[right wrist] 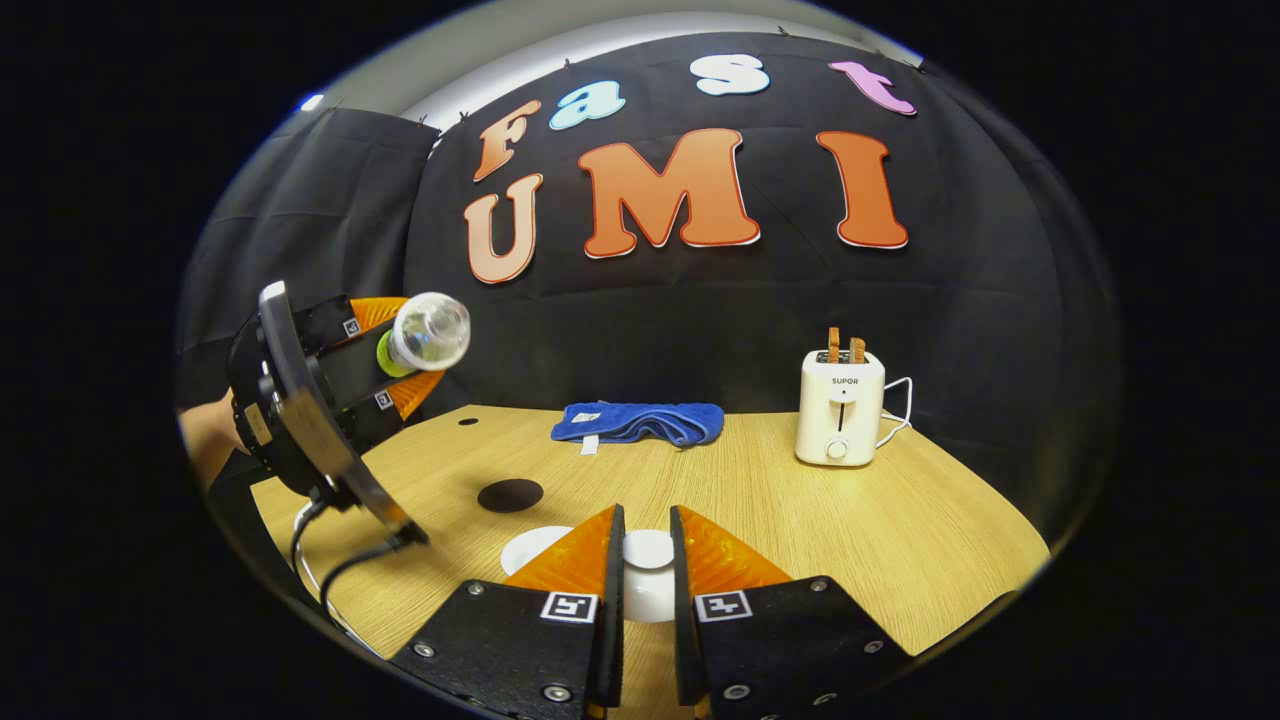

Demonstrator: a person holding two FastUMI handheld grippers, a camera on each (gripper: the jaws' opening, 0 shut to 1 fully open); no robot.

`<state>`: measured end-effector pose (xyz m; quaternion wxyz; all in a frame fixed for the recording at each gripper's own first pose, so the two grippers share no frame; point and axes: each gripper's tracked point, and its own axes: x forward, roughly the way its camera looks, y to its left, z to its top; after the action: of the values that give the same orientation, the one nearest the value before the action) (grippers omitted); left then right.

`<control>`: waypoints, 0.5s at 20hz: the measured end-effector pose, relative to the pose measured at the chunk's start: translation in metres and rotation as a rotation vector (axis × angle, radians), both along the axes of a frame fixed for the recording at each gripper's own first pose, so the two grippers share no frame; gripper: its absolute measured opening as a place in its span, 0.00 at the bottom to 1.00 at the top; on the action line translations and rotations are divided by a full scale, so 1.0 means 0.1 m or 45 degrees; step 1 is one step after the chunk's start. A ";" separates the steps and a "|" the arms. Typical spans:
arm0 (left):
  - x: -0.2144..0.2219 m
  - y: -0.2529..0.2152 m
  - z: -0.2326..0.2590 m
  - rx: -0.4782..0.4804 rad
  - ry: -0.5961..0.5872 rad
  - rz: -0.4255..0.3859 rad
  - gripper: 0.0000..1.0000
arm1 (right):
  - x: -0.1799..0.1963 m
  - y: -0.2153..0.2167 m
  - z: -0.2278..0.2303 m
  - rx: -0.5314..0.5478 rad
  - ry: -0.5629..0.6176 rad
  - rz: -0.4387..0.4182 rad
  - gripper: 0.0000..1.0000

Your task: Open the teacup lid with one hand, grasp the water bottle and pour water into the teacup with the other hand; after pouring, place the water bottle on the coaster and then close the teacup lid.

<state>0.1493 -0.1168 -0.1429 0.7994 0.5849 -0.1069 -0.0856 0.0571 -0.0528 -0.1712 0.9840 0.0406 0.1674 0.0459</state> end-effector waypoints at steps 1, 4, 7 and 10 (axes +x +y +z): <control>0.02 0.08 0.06 -0.099 0.002 0.019 0.62 | 0.02 0.01 0.00 0.001 0.002 0.001 0.21; 0.14 0.35 0.18 -0.419 0.044 0.087 0.62 | 0.07 0.09 -0.01 0.008 0.003 0.007 0.21; 0.28 0.57 0.23 -0.753 0.124 0.151 0.60 | 0.12 0.22 -0.02 0.015 0.003 0.028 0.22; 0.43 0.59 0.20 -1.013 0.204 0.163 0.60 | 0.18 0.31 -0.01 0.006 -0.002 0.041 0.22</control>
<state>0.1919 -0.0575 -0.1228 0.9728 0.2271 -0.0325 -0.0328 0.0754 -0.0223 -0.1723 0.9831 0.0403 0.1673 0.0621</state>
